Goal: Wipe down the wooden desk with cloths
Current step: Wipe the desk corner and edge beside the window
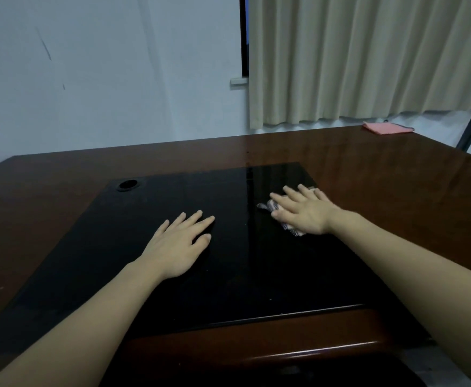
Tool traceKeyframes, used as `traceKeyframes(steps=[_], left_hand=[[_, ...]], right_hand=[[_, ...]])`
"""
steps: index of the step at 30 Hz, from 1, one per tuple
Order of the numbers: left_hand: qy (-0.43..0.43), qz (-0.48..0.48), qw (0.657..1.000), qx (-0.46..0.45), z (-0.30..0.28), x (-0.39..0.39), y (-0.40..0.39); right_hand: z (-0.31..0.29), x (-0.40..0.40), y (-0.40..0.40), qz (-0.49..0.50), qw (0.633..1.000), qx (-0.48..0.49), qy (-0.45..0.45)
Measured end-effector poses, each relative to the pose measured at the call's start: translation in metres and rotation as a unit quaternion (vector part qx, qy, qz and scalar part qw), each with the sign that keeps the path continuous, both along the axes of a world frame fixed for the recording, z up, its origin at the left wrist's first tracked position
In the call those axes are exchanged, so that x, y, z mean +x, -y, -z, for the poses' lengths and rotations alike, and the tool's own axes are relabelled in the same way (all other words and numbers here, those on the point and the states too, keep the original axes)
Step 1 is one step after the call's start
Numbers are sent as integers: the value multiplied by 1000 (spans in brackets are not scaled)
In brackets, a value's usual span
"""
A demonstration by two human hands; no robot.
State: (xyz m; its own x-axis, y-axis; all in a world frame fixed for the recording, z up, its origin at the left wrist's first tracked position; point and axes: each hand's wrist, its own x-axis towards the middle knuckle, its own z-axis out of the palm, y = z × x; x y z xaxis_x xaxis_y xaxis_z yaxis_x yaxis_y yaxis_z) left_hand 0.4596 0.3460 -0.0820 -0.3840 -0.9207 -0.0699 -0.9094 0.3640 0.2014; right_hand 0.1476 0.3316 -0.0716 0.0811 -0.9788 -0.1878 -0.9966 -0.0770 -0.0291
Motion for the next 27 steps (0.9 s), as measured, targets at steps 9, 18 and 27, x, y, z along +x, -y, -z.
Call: traceKeyframes(steps=[9,18,27], left_hand=[[-34,-10,999,15,-8,-21,10],[-42,31,999,4,-9,-78,26],[-65,15,998,-12,-11,-125,39]], right_hand=[[1,-15,-98,-147,988,12,35],[8,-64,21,-4,1000,-8,9],[1,-49,-18,-90,996,0,4]])
